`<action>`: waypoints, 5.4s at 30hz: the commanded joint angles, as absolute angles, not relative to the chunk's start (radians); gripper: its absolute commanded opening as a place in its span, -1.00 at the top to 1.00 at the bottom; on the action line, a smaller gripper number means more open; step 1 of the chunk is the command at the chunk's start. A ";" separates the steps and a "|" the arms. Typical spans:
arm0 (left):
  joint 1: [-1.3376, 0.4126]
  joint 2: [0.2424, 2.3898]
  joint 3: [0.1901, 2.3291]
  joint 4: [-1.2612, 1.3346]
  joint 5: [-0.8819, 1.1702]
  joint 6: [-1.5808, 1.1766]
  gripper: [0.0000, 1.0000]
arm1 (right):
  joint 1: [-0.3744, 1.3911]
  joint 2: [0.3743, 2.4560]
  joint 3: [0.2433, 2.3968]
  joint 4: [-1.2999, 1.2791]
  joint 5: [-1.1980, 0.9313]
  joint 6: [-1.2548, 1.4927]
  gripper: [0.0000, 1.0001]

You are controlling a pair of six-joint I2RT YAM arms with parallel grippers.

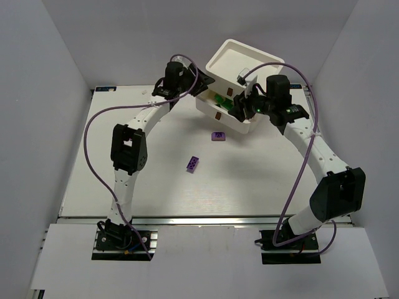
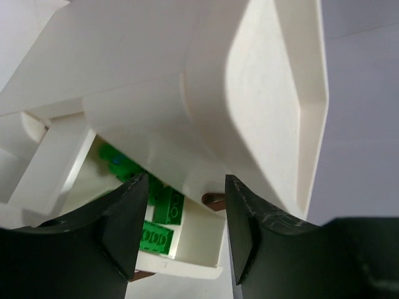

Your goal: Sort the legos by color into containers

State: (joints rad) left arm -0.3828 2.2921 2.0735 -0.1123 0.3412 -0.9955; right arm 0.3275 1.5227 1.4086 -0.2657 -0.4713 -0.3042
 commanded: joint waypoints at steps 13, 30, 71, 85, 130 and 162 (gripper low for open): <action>-0.314 1.835 1.711 -0.169 0.245 -0.741 1.00 | 0.348 1.653 1.479 -0.547 -0.628 -0.722 1.00; -0.282 1.298 0.927 -0.101 0.259 -0.727 -0.56 | 0.471 2.017 1.654 -0.212 0.263 -0.656 1.00; -0.414 2.167 1.534 0.474 0.491 -1.089 -0.04 | 0.321 1.787 1.942 -0.506 -0.511 -0.525 -0.78; -0.483 2.390 1.787 0.411 0.446 -1.088 -0.27 | 0.206 2.011 2.169 -0.600 -0.406 -0.531 -0.78; -0.512 2.264 1.535 0.517 0.379 -0.554 -0.29 | 0.195 1.971 2.134 -0.870 -0.770 -0.482 0.72; -0.634 2.281 1.597 0.434 0.048 -0.341 0.66 | 0.215 1.956 2.051 -0.805 -0.776 -0.310 0.25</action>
State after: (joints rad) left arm -0.6319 2.3322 1.5558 0.4477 0.1059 -0.3740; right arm 0.1810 1.9972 2.0773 -0.7158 -0.7033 -0.3405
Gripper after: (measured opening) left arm 0.188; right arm 0.377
